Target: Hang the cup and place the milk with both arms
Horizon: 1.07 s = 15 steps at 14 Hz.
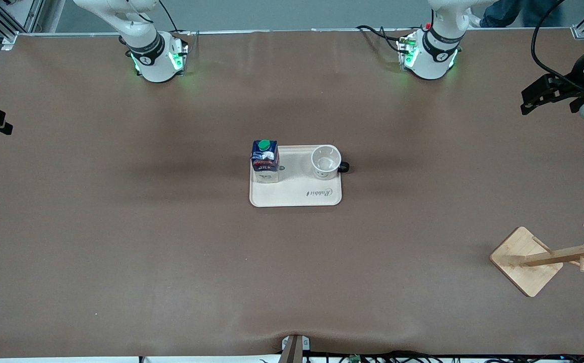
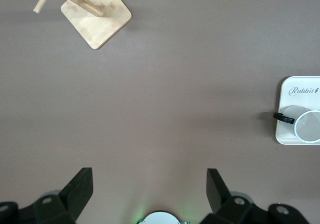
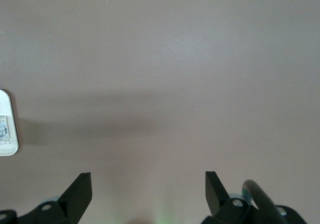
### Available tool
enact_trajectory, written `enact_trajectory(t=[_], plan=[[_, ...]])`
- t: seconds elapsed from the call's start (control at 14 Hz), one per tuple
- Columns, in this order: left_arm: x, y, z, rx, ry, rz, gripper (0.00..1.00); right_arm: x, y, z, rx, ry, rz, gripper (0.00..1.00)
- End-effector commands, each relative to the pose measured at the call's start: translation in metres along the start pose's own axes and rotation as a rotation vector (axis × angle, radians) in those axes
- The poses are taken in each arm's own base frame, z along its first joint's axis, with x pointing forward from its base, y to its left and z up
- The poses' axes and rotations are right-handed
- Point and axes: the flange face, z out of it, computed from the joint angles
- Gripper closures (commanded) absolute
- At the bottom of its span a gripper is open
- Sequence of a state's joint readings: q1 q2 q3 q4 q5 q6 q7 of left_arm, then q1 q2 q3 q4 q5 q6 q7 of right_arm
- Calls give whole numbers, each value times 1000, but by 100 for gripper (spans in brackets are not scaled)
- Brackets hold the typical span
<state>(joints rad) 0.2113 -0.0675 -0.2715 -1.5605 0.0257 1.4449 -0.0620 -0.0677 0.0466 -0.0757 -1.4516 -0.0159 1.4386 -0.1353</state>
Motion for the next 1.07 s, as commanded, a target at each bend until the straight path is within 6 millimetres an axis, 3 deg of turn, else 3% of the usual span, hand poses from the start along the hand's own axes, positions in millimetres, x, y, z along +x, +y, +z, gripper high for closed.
enact_trajectory(t=[0.0, 0.36, 0.57, 0.79, 1.0], plan=[[2, -2, -5, 18, 5, 17, 0, 0, 3, -2, 23, 4, -6, 0], [2, -3, -8, 5, 10, 16, 0, 0, 3, -2, 23, 4, -6, 0], [-1, -19, -12, -8, 17, -9, 0, 0, 3, -2, 23, 4, -6, 0], [5, -22, -4, -16, 5, -6, 0, 0, 3, -2, 23, 4, -6, 0], [15, -13, 9, -36, -23, -3, 0, 0, 3, -2, 23, 4, -6, 0]])
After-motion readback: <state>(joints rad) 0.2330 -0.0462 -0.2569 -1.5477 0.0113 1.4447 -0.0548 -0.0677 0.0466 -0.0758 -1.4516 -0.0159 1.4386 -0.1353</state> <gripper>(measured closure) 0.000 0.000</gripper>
